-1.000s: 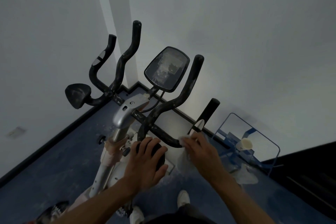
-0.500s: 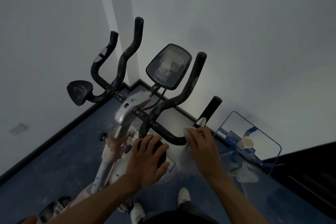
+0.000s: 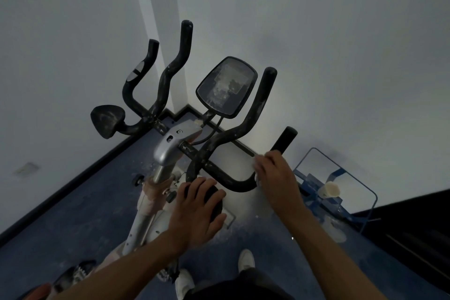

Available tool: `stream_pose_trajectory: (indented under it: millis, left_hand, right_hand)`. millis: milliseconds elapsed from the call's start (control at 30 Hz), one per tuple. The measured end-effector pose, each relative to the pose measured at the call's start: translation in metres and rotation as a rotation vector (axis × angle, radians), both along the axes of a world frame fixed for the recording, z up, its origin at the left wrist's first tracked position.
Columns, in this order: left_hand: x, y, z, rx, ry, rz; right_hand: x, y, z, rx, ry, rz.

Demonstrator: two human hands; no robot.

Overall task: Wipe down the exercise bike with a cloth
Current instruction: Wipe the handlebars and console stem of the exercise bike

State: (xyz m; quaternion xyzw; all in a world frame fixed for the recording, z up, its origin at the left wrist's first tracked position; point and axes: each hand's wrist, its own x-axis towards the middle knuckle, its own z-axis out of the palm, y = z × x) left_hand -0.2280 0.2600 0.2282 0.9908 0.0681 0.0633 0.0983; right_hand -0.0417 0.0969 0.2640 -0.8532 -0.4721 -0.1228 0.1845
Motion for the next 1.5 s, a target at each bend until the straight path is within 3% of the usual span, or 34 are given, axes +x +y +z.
stream_pose_trajectory:
  millis: [167, 367, 567, 733, 967, 1200, 1333, 1500]
  left_hand:
    - [0.0, 0.0, 0.0, -0.004, -0.002, 0.0]
    - [0.0, -0.001, 0.002, 0.017, 0.029, 0.001]
    - [0.0, -0.001, 0.001, -0.01, -0.015, -0.007]
    - [0.0, -0.001, -0.002, -0.026, -0.026, -0.005]
    - [0.001, 0.001, -0.006, -0.029, -0.048, -0.016]
    - [0.002, 0.002, -0.008, -0.041, -0.05, -0.008]
    - [0.001, 0.003, -0.012, -0.047, -0.051, 0.004]
    - [0.002, 0.003, -0.011, -0.042, -0.099, -0.007]
  right_hand:
    - [-0.013, -0.003, -0.016, -0.191, -0.006, 0.236]
    - [0.002, 0.014, -0.012, -0.216, 0.097, 0.163]
    - [-0.015, 0.016, -0.022, -0.142, 0.11, 0.19]
    - [-0.026, 0.018, -0.009, 0.112, 0.133, 0.216]
    - [-0.025, 0.02, -0.033, -0.145, 0.048, 0.389]
    - [-0.022, 0.053, -0.024, 0.046, 0.161, 0.312]
    - [-0.03, 0.079, -0.02, 0.056, 0.238, 0.354]
    - [-0.016, 0.053, -0.025, -0.039, 0.201, 0.386]
